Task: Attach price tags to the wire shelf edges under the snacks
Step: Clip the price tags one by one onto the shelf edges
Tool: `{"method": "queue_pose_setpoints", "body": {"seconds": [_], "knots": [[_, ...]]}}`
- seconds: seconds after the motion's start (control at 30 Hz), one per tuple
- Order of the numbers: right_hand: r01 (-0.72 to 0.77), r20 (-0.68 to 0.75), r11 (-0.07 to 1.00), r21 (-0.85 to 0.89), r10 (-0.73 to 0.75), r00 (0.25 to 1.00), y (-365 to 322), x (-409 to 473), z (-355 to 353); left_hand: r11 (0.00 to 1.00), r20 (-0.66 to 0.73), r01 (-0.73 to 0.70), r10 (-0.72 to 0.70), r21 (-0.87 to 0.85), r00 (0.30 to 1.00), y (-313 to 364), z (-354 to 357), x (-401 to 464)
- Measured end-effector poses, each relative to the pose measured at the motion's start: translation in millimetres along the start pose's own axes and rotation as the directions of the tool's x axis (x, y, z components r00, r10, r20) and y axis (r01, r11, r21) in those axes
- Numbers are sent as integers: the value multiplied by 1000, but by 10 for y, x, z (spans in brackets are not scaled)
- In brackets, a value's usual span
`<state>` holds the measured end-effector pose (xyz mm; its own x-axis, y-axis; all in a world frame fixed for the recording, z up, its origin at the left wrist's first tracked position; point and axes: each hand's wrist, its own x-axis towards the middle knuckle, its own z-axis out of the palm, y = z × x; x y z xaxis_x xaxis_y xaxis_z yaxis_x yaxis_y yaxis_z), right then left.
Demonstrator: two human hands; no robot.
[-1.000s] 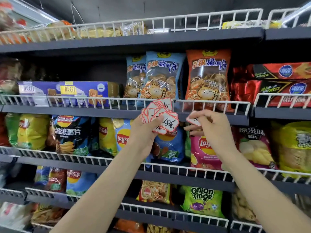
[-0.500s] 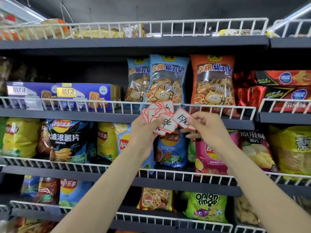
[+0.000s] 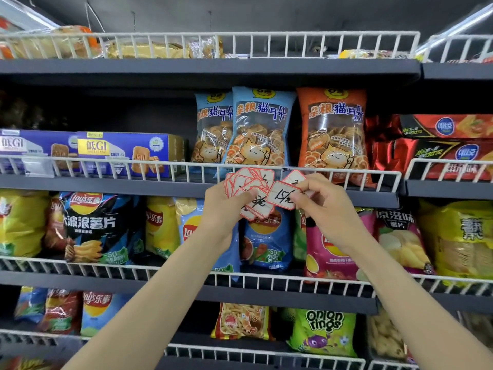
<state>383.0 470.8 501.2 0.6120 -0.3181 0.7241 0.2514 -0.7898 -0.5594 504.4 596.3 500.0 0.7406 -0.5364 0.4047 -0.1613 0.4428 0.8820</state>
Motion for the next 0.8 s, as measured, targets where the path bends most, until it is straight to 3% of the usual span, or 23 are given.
{"method": "queue_pose_setpoints", "body": {"seconds": [0.07, 0.27, 0.4, 0.53, 0.63, 0.73, 0.8], "knots": [[20, -7, 1000, -13, -20, 1000, 19, -10, 28, 1000, -11, -5, 5, -15, 1000, -20, 19, -3], [37, 133, 964, -262, -2, 991, 17, 49, 100, 995, 156, -79, 69, 58, 985, -44, 69, 1], [31, 177, 956, -292, 22, 984, 40, 88, 73, 976, 174, -139, 109, 169, 979, -70, 100, 58], [-9, 181, 980, -199, 46, 982, 80, 68, -23, 944, 164, -189, 148, 269, 975, -71, 165, 116], [-49, 72, 994, -97, 56, 996, 88, 81, -182, 910, 150, -211, 168, 356, 974, -60, 172, 160], [-24, -132, 997, -71, 14, 991, 90, 173, -355, 821, 212, -266, 181, 505, 960, -88, 206, 196], [2, -184, 995, -97, -20, 983, 90, 260, -421, 782, 247, -281, 167, 556, 954, -93, 273, 196]]}}
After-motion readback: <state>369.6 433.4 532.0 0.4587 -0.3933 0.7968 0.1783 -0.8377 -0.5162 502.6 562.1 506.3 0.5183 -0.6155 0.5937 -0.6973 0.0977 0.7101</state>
